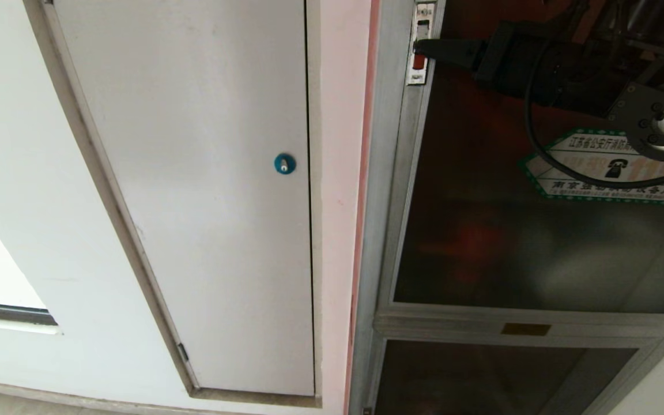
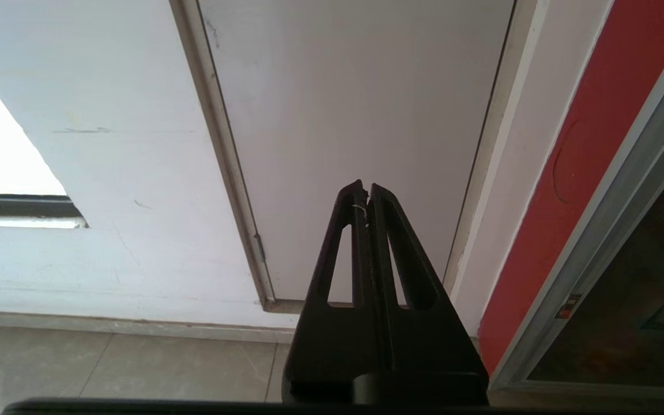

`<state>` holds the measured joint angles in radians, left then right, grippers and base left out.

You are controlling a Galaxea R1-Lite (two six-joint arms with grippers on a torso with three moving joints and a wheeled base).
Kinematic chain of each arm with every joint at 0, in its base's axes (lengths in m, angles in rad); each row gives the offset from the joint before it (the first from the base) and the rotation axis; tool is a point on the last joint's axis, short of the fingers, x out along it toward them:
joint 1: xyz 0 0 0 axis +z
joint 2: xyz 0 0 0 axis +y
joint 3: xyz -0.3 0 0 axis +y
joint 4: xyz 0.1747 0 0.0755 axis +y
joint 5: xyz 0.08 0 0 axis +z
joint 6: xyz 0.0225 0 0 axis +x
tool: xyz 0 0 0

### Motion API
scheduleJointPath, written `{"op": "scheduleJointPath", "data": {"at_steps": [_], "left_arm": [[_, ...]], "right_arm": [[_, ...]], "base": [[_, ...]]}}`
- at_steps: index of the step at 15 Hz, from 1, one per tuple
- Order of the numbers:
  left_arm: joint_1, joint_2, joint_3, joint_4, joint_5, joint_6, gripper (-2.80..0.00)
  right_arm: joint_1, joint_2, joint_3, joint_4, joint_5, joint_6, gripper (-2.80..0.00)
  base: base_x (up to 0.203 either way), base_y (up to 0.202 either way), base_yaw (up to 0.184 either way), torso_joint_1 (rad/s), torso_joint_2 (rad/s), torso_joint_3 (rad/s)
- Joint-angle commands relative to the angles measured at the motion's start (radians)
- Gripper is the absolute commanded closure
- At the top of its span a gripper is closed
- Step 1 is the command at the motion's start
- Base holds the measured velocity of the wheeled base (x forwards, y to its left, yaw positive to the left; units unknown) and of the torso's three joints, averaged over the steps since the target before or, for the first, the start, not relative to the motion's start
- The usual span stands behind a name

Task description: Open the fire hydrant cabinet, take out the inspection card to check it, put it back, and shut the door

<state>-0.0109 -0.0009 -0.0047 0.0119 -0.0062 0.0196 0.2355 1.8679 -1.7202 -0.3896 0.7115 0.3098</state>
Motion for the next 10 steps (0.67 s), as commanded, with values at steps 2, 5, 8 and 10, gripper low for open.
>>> {"op": "scheduleJointPath", "data": {"at_steps": [2,5,8,10], "left_arm": [[0.000,0.001,0.000,0.000,-0.001,0.000,0.00],[0.000,0.001,0.000,0.000,0.000,0.000,0.00],[0.000,0.001,0.000,0.000,0.000,0.000,0.00],[0.000,0.001,0.000,0.000,0.000,0.000,0.00]], "right_arm": [[-0.007,0.007,-0.004,-0.004,0.002,0.003,0.00],[-0.015,0.011,-0.006,-0.003,0.002,0.003,0.00],[-0.016,0.022,-0.007,-0.003,0.002,0.003,0.00],[-0.016,0.022,-0.009,-0.003,0.002,0.002,0.00]], "base": [[0.000,0.000,0.000,0.000,0.00,0.000],[0.000,0.000,0.000,0.000,0.00,0.000],[0.000,0.000,0.000,0.000,0.00,0.000],[0.000,0.000,0.000,0.000,0.00,0.000]]}}
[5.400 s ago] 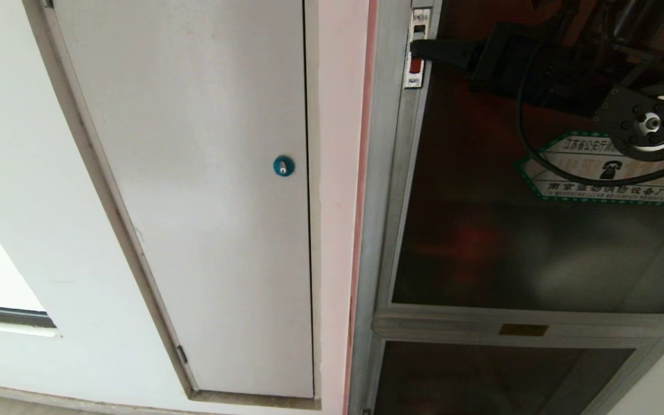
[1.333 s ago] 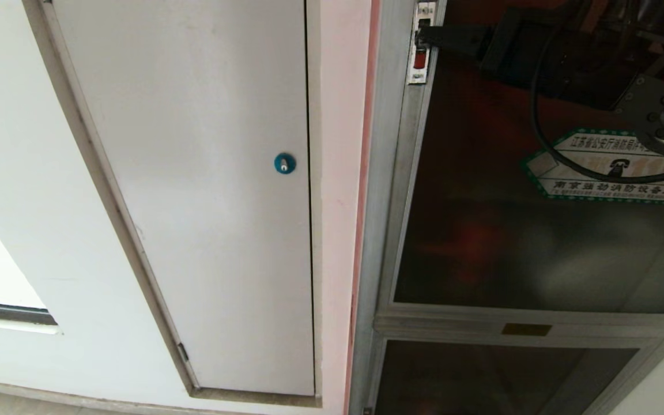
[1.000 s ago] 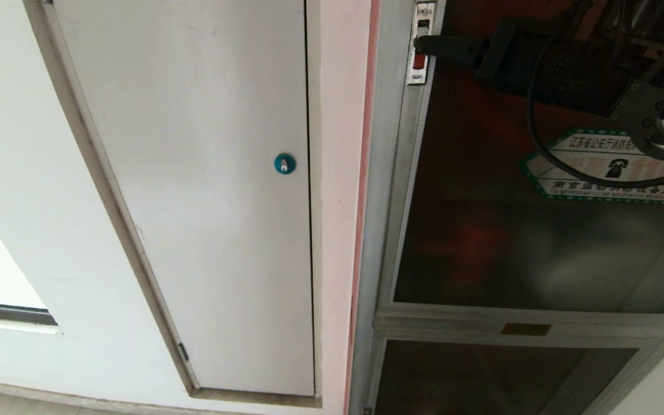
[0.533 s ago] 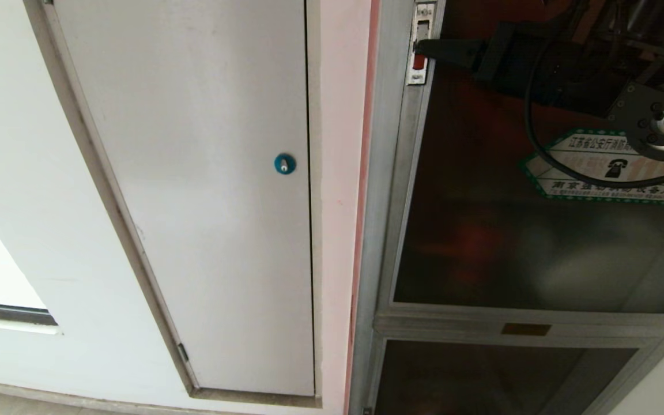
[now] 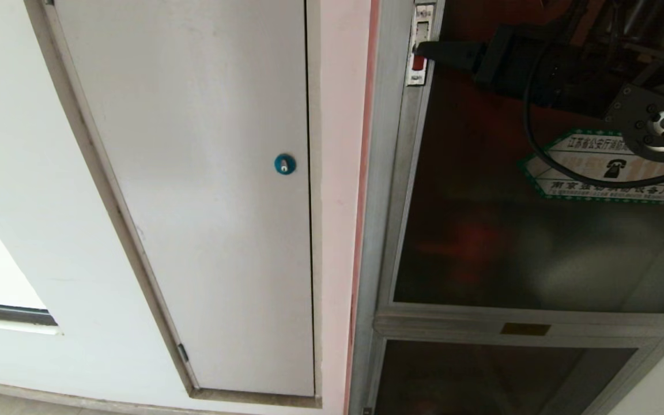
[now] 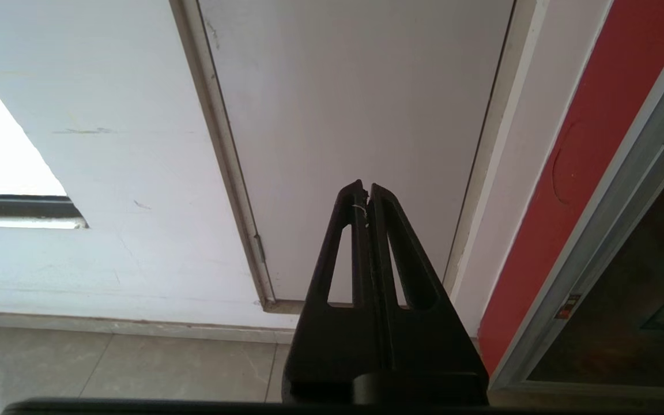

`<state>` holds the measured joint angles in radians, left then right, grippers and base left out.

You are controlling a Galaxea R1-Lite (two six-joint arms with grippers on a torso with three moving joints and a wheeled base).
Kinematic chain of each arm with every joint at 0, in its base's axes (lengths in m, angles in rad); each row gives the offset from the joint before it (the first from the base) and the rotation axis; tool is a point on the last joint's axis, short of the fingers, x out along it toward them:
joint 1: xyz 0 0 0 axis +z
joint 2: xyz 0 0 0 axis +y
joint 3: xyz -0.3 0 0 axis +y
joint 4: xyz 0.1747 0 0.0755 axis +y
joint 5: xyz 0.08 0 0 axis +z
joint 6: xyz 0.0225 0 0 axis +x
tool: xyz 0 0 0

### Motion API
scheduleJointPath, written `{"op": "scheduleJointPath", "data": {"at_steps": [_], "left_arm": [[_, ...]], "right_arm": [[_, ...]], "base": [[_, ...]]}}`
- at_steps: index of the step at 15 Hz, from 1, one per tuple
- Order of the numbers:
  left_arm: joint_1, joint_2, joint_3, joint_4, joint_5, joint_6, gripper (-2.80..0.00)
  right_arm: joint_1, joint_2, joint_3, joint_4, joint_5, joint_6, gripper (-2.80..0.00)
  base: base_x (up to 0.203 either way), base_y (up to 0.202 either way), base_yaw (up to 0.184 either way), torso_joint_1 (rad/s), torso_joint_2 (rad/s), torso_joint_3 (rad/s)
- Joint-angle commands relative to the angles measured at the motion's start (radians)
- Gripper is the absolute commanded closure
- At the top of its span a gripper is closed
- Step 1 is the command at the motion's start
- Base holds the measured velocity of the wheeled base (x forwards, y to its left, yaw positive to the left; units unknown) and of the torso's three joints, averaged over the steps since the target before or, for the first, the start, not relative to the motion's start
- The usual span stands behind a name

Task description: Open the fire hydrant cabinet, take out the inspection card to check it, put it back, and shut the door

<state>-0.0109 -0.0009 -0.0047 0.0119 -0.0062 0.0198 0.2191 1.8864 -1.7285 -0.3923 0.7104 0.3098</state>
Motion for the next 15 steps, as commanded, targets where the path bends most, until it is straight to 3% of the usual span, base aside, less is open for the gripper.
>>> {"op": "scheduleJointPath", "data": {"at_steps": [1,15], "left_arm": [[0.000,0.001,0.000,0.000,0.000,0.000,0.00],[0.000,0.001,0.000,0.000,0.000,0.000,0.00]], "right_arm": [[0.000,0.003,0.000,0.000,0.003,0.002,0.00],[0.000,0.039,-0.005,0.000,-0.060,-0.003,0.00]], "base": [[0.000,0.000,0.000,0.000,0.00,0.000],[0.000,0.000,0.000,0.000,0.00,0.000]]}}
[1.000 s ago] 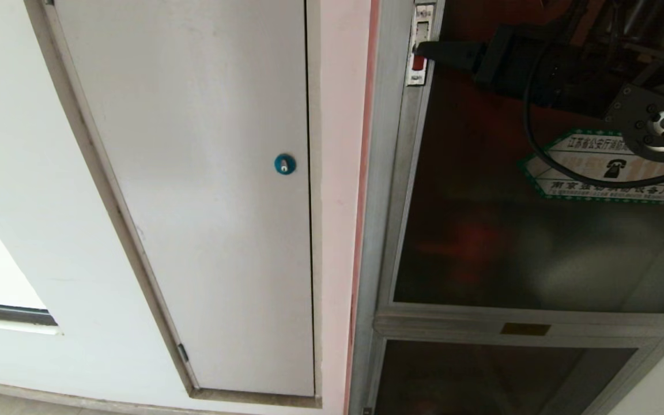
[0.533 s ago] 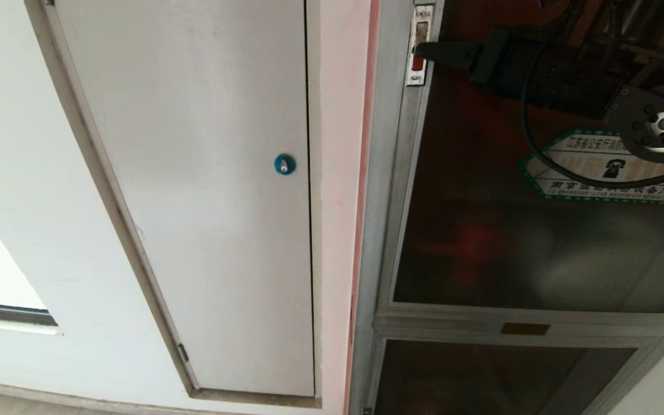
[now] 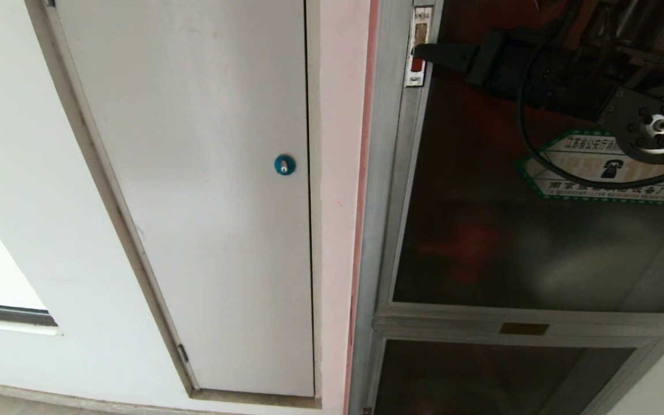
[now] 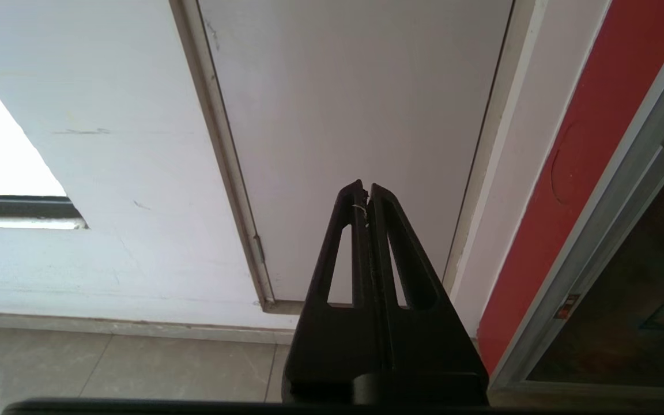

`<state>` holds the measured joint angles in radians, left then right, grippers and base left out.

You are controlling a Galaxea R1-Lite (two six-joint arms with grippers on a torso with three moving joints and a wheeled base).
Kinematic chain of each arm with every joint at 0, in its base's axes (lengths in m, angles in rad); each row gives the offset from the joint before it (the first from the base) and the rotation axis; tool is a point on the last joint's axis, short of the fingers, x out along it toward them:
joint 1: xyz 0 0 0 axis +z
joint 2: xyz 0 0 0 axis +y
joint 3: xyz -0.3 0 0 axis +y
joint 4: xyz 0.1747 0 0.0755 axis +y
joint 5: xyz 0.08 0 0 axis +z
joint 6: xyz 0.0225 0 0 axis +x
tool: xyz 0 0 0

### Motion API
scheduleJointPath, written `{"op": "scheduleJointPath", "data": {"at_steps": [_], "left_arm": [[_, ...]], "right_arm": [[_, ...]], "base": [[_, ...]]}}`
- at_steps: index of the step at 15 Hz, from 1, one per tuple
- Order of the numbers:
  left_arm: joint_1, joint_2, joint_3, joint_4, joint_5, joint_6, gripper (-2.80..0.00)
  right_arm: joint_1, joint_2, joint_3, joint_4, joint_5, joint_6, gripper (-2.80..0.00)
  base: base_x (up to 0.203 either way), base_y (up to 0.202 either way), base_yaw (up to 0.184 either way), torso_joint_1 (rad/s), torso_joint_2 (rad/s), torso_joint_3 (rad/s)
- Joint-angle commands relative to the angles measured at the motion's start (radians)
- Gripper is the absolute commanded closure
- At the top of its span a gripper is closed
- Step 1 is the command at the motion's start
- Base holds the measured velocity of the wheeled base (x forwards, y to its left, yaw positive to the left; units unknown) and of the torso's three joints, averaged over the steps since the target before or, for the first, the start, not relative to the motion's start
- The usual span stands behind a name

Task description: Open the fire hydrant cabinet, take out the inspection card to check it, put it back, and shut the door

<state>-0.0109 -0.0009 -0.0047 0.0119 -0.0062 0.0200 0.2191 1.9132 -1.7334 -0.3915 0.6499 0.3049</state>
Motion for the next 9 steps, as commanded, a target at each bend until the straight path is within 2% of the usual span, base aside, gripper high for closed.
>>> {"op": "scheduleJointPath", "data": {"at_steps": [1,9], "left_arm": [[0.000,0.001,0.000,0.000,0.000,0.000,0.00],[0.000,0.001,0.000,0.000,0.000,0.000,0.00]], "right_arm": [[0.000,0.013,0.000,-0.001,-0.001,0.002,0.00],[0.000,0.031,-0.002,0.000,-0.019,0.000,0.00]], "base": [[0.000,0.000,0.000,0.000,0.00,0.000],[0.000,0.000,0.000,0.000,0.00,0.000]]}}
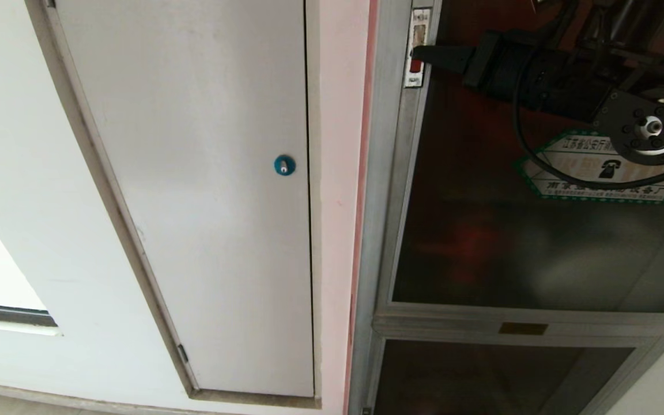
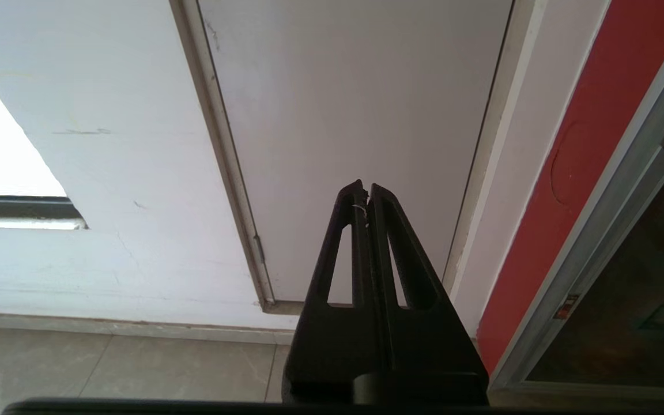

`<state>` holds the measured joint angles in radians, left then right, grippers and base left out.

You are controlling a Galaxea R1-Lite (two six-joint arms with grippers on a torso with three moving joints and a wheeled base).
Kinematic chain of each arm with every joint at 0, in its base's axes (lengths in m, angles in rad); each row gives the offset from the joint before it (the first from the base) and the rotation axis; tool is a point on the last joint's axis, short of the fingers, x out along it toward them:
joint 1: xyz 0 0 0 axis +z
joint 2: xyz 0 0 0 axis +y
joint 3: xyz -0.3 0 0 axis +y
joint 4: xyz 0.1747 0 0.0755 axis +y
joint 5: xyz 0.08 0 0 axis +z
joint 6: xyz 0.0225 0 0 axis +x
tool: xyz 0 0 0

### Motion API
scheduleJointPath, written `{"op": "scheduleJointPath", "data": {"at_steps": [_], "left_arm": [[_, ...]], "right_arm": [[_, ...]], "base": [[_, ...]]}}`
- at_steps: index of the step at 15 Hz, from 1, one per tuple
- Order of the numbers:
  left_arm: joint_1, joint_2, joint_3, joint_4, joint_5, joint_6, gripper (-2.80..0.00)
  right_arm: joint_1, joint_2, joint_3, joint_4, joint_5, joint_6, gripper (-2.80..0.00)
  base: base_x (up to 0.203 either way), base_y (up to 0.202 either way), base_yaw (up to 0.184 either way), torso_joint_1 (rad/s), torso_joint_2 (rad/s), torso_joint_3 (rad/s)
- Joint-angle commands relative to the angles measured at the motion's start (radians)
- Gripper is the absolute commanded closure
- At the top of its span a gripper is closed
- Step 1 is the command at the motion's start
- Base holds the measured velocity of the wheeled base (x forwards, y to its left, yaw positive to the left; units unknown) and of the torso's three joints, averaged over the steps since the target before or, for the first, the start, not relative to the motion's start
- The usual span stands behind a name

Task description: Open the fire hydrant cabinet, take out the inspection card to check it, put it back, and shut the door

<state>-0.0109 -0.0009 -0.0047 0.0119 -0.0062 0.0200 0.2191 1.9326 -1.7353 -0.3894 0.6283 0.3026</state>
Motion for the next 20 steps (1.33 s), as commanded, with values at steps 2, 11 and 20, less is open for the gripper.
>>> {"op": "scheduleJointPath", "data": {"at_steps": [2,11,20], "left_arm": [[0.000,0.001,0.000,0.000,0.000,0.000,0.00],[0.000,0.001,0.000,0.000,0.000,0.000,0.00],[0.000,0.001,0.000,0.000,0.000,0.000,0.00]], "right_arm": [[0.002,0.005,0.000,0.000,0.001,0.001,0.00],[0.007,-0.057,0.043,-0.004,-0.011,-0.010,0.00],[0.029,-0.319,0.267,-0.005,-0.002,-0.060,0.00]], "base": [[0.000,0.000,0.000,0.000,0.00,0.000],[0.000,0.000,0.000,0.000,0.00,0.000],[0.000,0.000,0.000,0.000,0.00,0.001]]}}
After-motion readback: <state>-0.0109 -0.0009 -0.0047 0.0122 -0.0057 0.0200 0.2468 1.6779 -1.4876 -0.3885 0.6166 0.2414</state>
